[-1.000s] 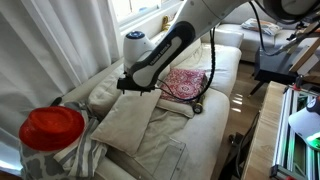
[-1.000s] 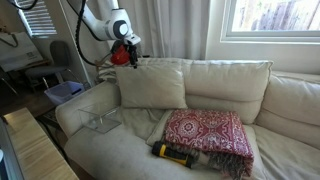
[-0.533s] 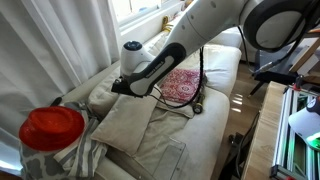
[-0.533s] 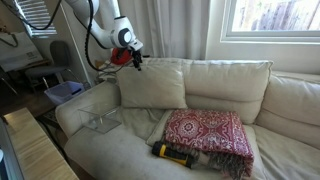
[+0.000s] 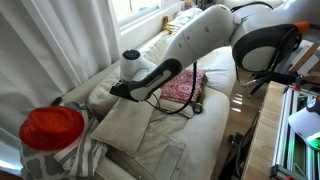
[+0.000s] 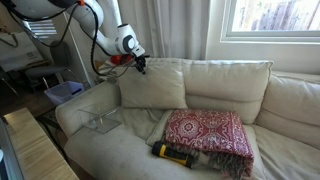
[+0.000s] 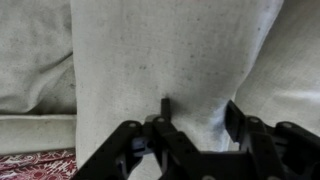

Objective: Move the pillow from the left sofa seat onto the fleece blanket on the middle sofa seat

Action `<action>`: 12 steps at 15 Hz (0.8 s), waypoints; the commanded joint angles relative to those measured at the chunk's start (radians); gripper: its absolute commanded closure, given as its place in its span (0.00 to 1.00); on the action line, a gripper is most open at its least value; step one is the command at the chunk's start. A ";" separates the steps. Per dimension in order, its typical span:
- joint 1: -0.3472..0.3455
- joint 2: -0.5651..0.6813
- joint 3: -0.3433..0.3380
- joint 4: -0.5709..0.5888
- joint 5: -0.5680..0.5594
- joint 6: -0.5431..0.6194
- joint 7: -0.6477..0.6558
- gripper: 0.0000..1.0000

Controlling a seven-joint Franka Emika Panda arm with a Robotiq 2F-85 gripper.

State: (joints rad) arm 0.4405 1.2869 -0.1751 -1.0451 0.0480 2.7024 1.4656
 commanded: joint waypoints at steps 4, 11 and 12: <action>-0.026 0.014 0.004 0.069 -0.008 -0.168 0.094 0.97; -0.052 -0.121 0.026 -0.083 0.069 -0.193 0.066 0.97; -0.055 -0.151 0.028 -0.120 0.074 -0.178 0.054 0.97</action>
State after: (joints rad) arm 0.4058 1.2469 -0.1586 -1.0227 0.1024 2.5087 1.5389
